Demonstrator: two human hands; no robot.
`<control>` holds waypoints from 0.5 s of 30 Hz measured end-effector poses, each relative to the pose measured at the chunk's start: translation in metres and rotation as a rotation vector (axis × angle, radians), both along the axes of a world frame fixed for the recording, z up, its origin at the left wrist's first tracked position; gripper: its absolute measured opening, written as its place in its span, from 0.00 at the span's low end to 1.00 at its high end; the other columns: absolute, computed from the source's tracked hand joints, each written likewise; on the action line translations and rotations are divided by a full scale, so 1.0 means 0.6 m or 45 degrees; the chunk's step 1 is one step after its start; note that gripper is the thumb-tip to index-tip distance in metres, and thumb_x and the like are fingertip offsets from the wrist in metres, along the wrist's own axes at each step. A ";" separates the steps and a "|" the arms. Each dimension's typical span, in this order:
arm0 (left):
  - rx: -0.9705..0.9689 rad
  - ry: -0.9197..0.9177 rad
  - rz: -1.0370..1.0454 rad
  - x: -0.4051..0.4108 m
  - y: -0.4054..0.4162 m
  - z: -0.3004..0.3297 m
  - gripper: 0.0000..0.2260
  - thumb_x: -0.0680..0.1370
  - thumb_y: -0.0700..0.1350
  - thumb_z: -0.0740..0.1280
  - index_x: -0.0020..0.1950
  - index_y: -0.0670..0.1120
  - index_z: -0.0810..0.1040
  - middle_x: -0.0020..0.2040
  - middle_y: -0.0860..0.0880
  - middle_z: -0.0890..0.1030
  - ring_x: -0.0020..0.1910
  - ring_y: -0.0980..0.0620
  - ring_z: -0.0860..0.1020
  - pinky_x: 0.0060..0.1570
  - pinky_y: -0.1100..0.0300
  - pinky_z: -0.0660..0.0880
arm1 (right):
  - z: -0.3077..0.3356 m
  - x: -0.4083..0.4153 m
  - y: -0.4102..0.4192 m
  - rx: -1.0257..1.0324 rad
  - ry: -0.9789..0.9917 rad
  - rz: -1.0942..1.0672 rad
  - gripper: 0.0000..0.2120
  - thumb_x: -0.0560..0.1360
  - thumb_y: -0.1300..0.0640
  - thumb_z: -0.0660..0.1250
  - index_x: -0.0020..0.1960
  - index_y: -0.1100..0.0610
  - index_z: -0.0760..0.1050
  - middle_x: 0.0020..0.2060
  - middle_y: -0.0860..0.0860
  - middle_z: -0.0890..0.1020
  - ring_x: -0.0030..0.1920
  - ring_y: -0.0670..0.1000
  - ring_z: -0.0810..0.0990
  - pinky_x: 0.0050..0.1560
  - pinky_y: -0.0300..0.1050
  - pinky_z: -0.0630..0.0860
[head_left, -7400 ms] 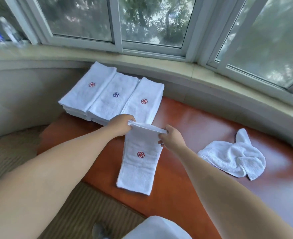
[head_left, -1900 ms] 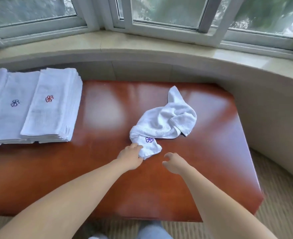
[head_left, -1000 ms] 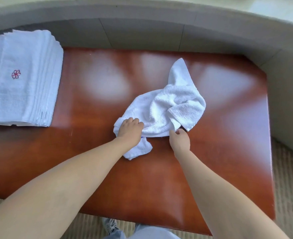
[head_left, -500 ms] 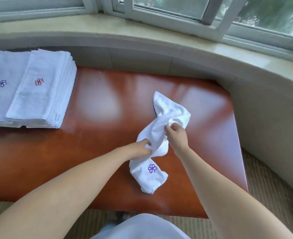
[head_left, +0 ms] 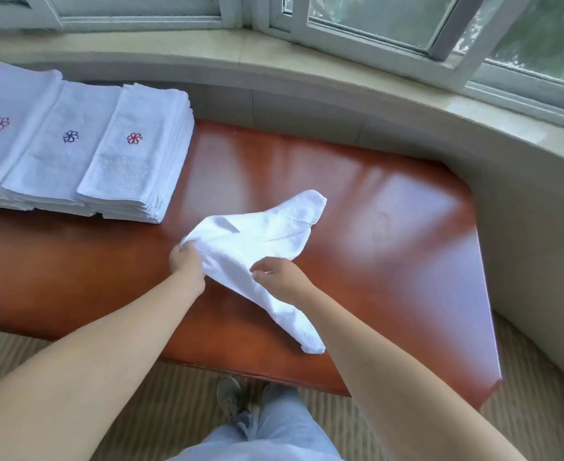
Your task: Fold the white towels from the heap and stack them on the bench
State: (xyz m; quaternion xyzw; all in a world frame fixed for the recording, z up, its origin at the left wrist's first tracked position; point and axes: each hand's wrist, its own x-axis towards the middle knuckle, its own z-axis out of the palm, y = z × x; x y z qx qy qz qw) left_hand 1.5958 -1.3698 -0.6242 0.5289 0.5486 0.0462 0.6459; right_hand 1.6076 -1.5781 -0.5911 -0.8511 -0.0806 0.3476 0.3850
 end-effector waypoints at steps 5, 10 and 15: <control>-0.102 0.323 -0.026 -0.048 0.073 -0.068 0.19 0.87 0.47 0.54 0.76 0.41 0.69 0.59 0.41 0.80 0.53 0.44 0.78 0.55 0.51 0.79 | -0.107 -0.018 -0.082 -0.448 0.315 -0.020 0.08 0.78 0.53 0.62 0.50 0.51 0.79 0.44 0.49 0.82 0.50 0.54 0.81 0.56 0.50 0.77; -0.221 0.421 0.061 -0.069 0.066 -0.096 0.15 0.80 0.49 0.70 0.64 0.45 0.78 0.50 0.47 0.82 0.47 0.48 0.80 0.55 0.56 0.79 | -0.162 0.017 -0.091 -0.493 0.271 -0.057 0.15 0.78 0.57 0.63 0.64 0.56 0.77 0.47 0.49 0.82 0.48 0.52 0.81 0.53 0.50 0.79; -0.222 0.407 0.043 -0.081 0.062 -0.114 0.10 0.78 0.48 0.72 0.57 0.45 0.80 0.51 0.48 0.83 0.52 0.49 0.82 0.64 0.53 0.78 | -0.194 0.061 -0.024 -0.361 0.163 -0.008 0.18 0.79 0.53 0.62 0.69 0.51 0.73 0.55 0.45 0.81 0.45 0.48 0.80 0.38 0.42 0.76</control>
